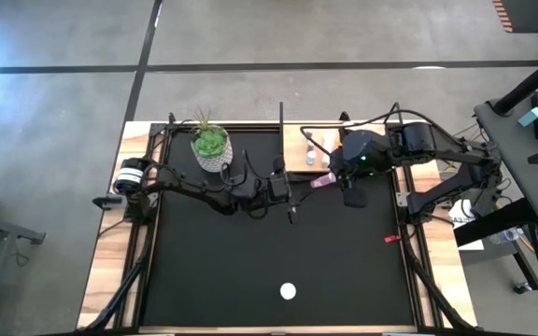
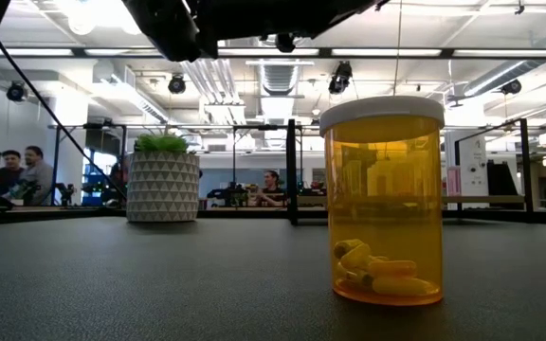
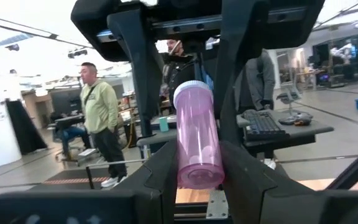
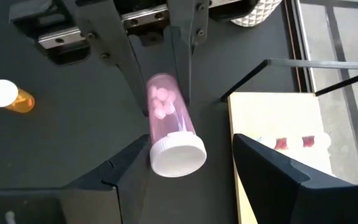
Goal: Pick and place medicine bottles onto shelf by color
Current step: Put the pink pill bottle on the shelf aligned with the other pink pill bottles
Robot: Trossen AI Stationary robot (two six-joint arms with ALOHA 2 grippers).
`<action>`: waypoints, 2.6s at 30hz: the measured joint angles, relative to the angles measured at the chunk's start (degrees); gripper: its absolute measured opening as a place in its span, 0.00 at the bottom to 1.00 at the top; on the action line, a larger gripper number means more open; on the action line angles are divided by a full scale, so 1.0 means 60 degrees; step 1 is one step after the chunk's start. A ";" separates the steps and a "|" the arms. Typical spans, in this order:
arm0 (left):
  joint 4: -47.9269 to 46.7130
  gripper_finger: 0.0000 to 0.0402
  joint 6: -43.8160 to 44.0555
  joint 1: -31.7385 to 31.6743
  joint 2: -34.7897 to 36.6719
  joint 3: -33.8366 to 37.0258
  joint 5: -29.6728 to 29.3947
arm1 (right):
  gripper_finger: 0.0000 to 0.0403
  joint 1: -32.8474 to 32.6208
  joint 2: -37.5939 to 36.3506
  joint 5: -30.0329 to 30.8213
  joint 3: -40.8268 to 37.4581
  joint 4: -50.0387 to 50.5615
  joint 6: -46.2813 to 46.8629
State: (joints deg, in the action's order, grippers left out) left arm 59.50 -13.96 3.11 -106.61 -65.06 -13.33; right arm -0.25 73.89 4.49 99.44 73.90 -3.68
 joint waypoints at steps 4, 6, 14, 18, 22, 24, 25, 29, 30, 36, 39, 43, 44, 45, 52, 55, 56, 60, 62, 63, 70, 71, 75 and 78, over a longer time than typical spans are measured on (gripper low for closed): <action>0.0012 0.22 0.0000 -0.0004 0.0000 -0.0007 0.0151 | 0.53 -0.0004 0.0000 0.0003 0.0000 0.0070 -0.0001; 0.0079 0.22 0.0000 -0.0004 0.0000 -0.0007 0.0147 | 0.53 -0.0003 0.0000 0.0001 0.0000 0.0060 0.0010; 0.0125 0.22 0.0004 -0.0004 0.0004 -0.0011 0.0144 | 0.45 0.0000 0.0000 -0.0006 0.0000 0.0064 0.0004; 0.0125 0.22 0.0011 -0.0007 0.0007 -0.0011 0.0119 | 0.35 -0.0004 0.0004 -0.0020 0.0000 0.0064 0.0004; 0.0125 0.22 0.0007 -0.0007 0.0007 -0.0011 0.0118 | 0.28 -0.0004 0.0004 -0.0033 0.0000 0.0064 -0.0072; 0.0125 0.22 0.0007 -0.0007 0.0007 -0.0011 0.0118 | 0.26 -0.0004 0.0004 -0.0029 0.0000 0.0060 -0.0095; 0.0125 0.22 0.0011 -0.0007 0.0007 -0.0011 0.0118 | 0.26 -0.0004 0.0004 -0.0025 0.0000 0.0062 -0.0098; 0.0092 0.27 0.0011 -0.0007 0.0007 -0.0011 0.0140 | 0.27 -0.0004 0.0007 -0.0022 0.0000 0.0071 -0.0008; 0.0080 0.29 0.0011 -0.0007 0.0007 -0.0011 0.0149 | 0.28 -0.0004 0.0007 -0.0019 0.0000 0.0088 0.0013; -0.0485 0.47 -0.0031 -0.0004 0.0007 -0.0011 -0.0228 | 0.27 0.0019 0.0007 0.0096 0.0036 0.0373 0.0303; -0.0898 0.55 -0.0066 -0.0004 0.0007 -0.0007 -0.1145 | 0.27 0.0060 0.0007 0.0559 0.0047 0.0782 0.0678; -0.1663 0.64 0.0015 -0.0011 0.0007 -0.0004 -0.2515 | 0.27 0.0324 0.0049 0.1232 0.0047 0.1674 0.1309; -0.1891 0.65 0.0044 -0.0013 0.0007 -0.0004 -0.2742 | 0.27 0.0416 0.0080 0.1312 0.0047 0.1879 0.1496; -0.2151 0.66 0.0184 -0.0018 0.0007 -0.0004 -0.2891 | 0.27 0.0522 0.0123 0.1365 0.0047 0.2092 0.1668; -0.3696 0.68 0.1626 -0.0011 0.0007 0.0005 -0.2913 | 0.28 0.1680 0.0522 0.1524 -0.0054 0.2692 0.2370; -0.4052 0.68 0.1966 0.0000 0.0007 0.0026 -0.2909 | 0.28 0.2285 0.0644 0.1459 -0.0169 0.2677 0.2421; -0.4106 0.68 0.2016 0.0000 0.0007 0.0038 -0.2909 | 0.27 0.2502 0.0656 0.1436 -0.0242 0.2678 0.2441; -0.4109 0.68 0.2024 0.0000 0.0007 0.0104 -0.2902 | 0.28 0.3418 0.0652 0.1428 -0.0707 0.2687 0.2780; -0.4109 0.68 0.2022 0.0000 0.0007 0.0117 -0.2902 | 0.28 0.3890 0.0652 0.1151 -0.1044 0.2683 0.2936; -0.4108 0.68 0.2022 0.0000 0.0007 0.0117 -0.2902 | 0.28 0.4112 0.0652 0.0946 -0.1256 0.2679 0.3007; -0.4144 0.68 0.2018 0.0000 0.0007 0.0120 -0.2898 | 0.28 0.5442 0.0892 0.0671 -0.2690 0.2676 0.3274; -0.4185 0.68 0.2018 0.0000 0.0007 0.0120 -0.2898 | 0.28 0.5609 0.0948 0.0674 -0.2858 0.2694 0.3271; -0.4323 0.68 0.2015 0.0004 0.0007 0.0134 -0.2892 | 0.28 0.6148 0.1245 0.0678 -0.3435 0.2682 0.3178; -0.4317 0.68 0.2016 0.0004 0.0007 0.0162 -0.2893 | 0.28 0.6385 0.1527 0.0681 -0.3777 0.2670 0.2979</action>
State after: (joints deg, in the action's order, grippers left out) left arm 33.59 -1.86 3.14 -106.56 -64.08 -30.69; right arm 38.06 83.05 8.58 76.78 89.92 14.19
